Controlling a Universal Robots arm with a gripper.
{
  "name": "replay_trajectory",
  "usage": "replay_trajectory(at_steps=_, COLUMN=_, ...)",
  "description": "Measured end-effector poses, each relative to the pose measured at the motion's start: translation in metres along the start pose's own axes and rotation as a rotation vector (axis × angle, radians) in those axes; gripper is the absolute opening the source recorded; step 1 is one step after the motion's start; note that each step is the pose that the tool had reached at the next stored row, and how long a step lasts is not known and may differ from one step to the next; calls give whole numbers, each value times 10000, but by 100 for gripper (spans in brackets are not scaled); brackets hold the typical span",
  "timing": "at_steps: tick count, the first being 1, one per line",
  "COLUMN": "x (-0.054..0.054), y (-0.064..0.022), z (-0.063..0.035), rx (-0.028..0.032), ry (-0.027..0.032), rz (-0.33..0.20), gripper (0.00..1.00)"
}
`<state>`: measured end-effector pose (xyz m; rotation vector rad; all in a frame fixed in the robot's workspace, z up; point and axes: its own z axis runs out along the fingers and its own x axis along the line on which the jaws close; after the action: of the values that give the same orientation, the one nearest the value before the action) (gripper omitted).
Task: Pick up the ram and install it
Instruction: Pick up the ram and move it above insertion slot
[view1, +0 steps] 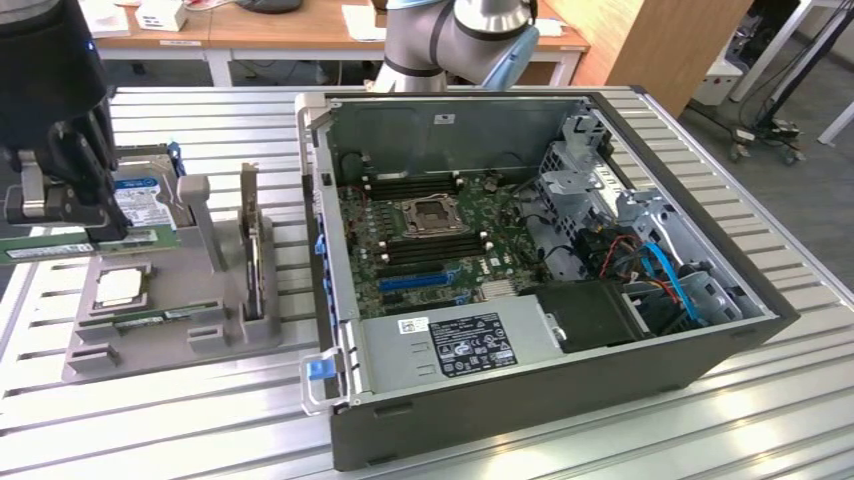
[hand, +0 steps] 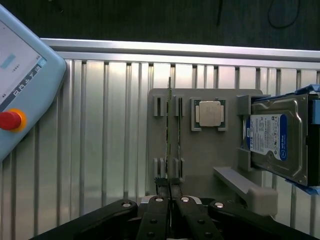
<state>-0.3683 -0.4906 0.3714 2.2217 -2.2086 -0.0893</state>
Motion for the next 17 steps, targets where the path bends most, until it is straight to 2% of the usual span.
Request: replay_trajectory(at_steps=17, x=-10, y=14, z=-300, rx=0, ry=0, rz=0, gripper=11)
